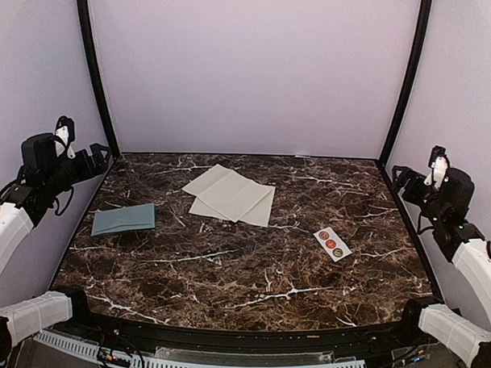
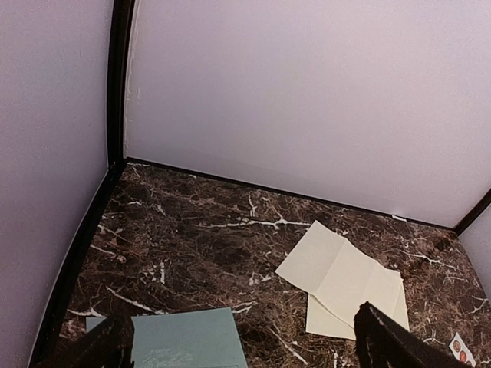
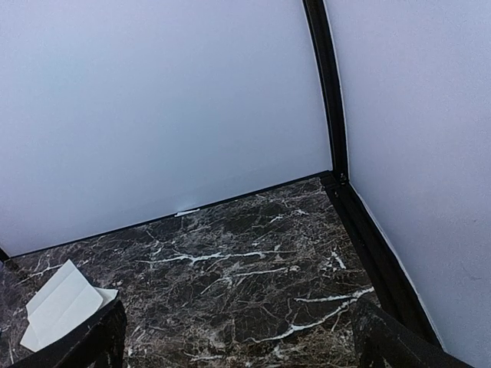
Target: Place the letter into the envelope and seal it
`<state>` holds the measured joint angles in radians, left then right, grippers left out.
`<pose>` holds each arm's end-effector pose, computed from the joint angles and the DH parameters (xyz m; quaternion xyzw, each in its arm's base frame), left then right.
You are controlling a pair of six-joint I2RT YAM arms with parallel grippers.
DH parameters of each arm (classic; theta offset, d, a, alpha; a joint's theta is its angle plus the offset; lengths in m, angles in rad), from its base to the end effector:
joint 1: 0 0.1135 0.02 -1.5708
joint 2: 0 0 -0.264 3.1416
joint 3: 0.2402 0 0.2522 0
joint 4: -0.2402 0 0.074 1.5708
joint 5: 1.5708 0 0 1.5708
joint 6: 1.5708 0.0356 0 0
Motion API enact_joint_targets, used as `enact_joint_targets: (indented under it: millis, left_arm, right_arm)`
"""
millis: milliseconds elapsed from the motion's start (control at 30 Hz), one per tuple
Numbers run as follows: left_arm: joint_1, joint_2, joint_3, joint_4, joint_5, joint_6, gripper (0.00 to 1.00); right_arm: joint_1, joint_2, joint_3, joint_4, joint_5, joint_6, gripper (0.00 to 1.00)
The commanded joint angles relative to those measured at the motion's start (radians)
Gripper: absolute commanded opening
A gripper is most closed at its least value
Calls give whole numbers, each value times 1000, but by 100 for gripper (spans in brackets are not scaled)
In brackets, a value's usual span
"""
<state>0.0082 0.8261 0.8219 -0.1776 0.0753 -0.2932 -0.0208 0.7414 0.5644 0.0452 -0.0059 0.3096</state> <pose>0.1940 -0.0011 0.3468 -0.0915 0.7627 -0.1195 0.6290 0.1856 -0.0037 0.2933 0.1218 0.7422 0.0970 0.6518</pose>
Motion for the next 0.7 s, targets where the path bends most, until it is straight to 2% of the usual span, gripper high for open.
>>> enact_joint_targets:
  millis: [0,133,233,267,367,433,567,667]
  left_arm:
    - [-1,-9,-23,24,78,33,99]
    - [-1,-9,-43,46,130,52,99]
    - [-1,18,-39,33,147,12,99]
    - [-36,38,-35,29,143,-5,99]
    - [-128,73,-61,53,108,-141,99]
    - [-179,91,-105,114,111,-252,99]
    - [-292,169,-201,304,106,-432,98]
    - [-348,266,-214,420,116,-499,97]
  right_arm:
    - [-4,-10,-3,18,-39,-24,99]
    - [-4,-4,6,17,-77,-40,99]
    - [-2,14,19,6,-149,-46,99]
    - [0,22,25,0,-176,-43,99]
    - [14,36,31,-7,-211,-20,99]
    - [70,36,22,-2,-201,-3,99]
    - [144,38,-8,50,-185,40,99]
    - [192,77,-31,100,-185,66,99]
